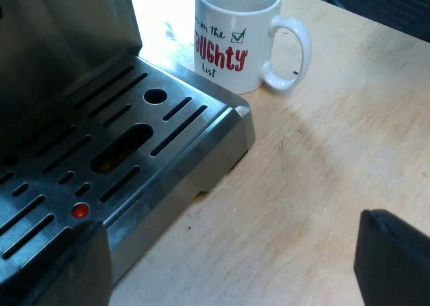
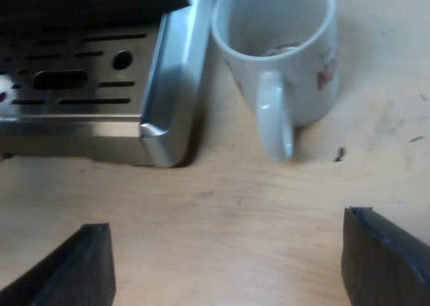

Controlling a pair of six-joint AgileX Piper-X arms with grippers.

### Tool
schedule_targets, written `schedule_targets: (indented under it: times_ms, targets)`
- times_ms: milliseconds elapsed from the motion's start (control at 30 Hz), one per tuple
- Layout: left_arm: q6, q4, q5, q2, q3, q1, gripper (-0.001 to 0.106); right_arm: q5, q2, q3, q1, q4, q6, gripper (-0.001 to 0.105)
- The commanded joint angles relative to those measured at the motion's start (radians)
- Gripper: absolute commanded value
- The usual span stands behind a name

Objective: Place mug into machine

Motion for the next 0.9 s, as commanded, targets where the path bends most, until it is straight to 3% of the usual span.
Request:
schedule_targets:
  times_ms: [33,233,367,600,767,900]
  targets:
    - [-0.036,0.031,0.014,0.006,0.017,-0.005,0.081,-0.044,-0.003,0.023,0.002,-0.019,-0.014,0.07]
    - [-0.057,0.031,0.006,-0.062,0.017,-0.005,0.081,-0.031,-0.003,0.075,0.002,-0.025,-0.037,0.07]
    - [-0.057,0.077,-0.029,-0.143,0.017,-0.005,0.081,-0.031,-0.003,0.076,0.002,-0.066,-0.073,0.07]
    - [-0.057,0.163,-0.038,-0.281,0.017,-0.005,0.081,-0.041,-0.003,0.076,0.002,-0.099,-0.074,0.07]
    - [-0.057,0.208,-0.04,-0.323,0.017,-0.005,0.081,-0.041,-0.009,0.089,0.002,-0.14,-0.089,0.07]
    - [-0.06,0.235,-0.04,-0.323,0.017,-0.005,0.081,-0.041,-0.032,0.153,0.002,-0.254,-0.083,0.07]
